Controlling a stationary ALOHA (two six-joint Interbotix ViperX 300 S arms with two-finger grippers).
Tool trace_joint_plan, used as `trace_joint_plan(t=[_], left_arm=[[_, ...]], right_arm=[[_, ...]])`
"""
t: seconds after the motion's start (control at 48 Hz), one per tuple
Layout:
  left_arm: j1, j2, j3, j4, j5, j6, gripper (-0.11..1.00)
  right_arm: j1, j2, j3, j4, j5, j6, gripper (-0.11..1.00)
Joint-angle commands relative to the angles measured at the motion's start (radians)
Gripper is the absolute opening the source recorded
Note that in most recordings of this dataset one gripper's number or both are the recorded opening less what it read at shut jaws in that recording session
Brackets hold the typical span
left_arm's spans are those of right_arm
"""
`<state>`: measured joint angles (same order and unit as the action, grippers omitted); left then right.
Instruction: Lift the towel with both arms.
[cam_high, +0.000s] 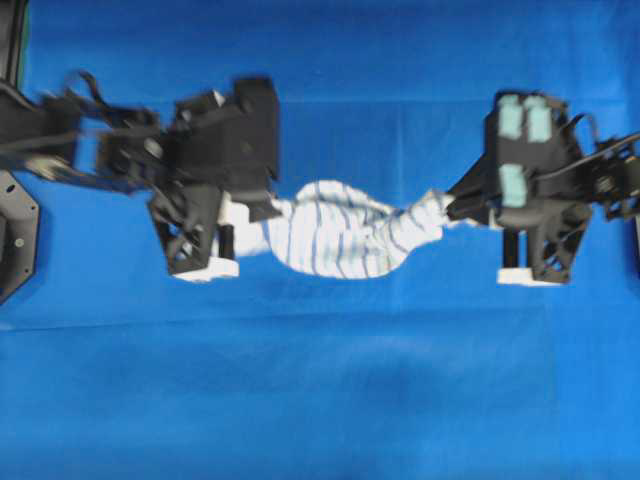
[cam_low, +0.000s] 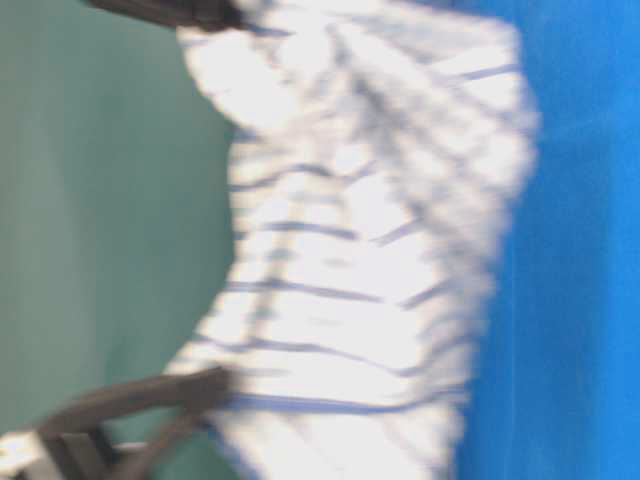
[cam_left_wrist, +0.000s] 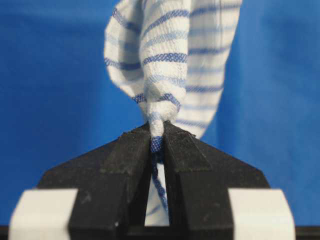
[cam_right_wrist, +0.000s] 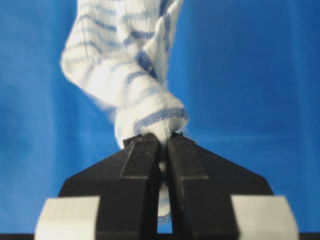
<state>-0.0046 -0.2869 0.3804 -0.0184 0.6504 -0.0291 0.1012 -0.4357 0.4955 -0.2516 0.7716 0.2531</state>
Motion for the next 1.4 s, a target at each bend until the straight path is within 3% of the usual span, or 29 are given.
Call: trace_joint_plan(t=[0.0, 0.187, 0.562, 0.979, 1.25, 1.291, 1.375], left_arm=[[0.012, -0.049, -0.078, 0.008, 0.044, 0.002, 0.04], [0.028, -0.087, -0.167, 0.011, 0.120, 0.006, 0.04], [0.038, -0.120, -0.319, 0.012, 0.216, 0.008, 0.04], [0.038, -0.117, -0.357, 0.012, 0.233, 0.012, 0.04], [0.038, -0.120, -0.351, 0.012, 0.221, 0.104, 0.05], [0.038, -0.120, -0.351, 0.012, 0.212, 0.104, 0.09], [0.038, -0.121, -0.348, 0.009, 0.184, 0.101, 0.31]], right_arm=[[0.002, -0.034, -0.084, -0.023, 0.054, -0.003, 0.03], [0.002, -0.049, -0.209, -0.061, 0.158, -0.008, 0.03], [0.003, -0.049, -0.390, -0.063, 0.259, -0.064, 0.03], [0.003, -0.049, -0.417, -0.058, 0.284, -0.069, 0.03], [0.005, -0.051, -0.416, -0.055, 0.278, -0.069, 0.03], [0.003, -0.049, -0.416, -0.055, 0.278, -0.069, 0.04], [0.003, -0.051, -0.416, -0.055, 0.278, -0.066, 0.05]])
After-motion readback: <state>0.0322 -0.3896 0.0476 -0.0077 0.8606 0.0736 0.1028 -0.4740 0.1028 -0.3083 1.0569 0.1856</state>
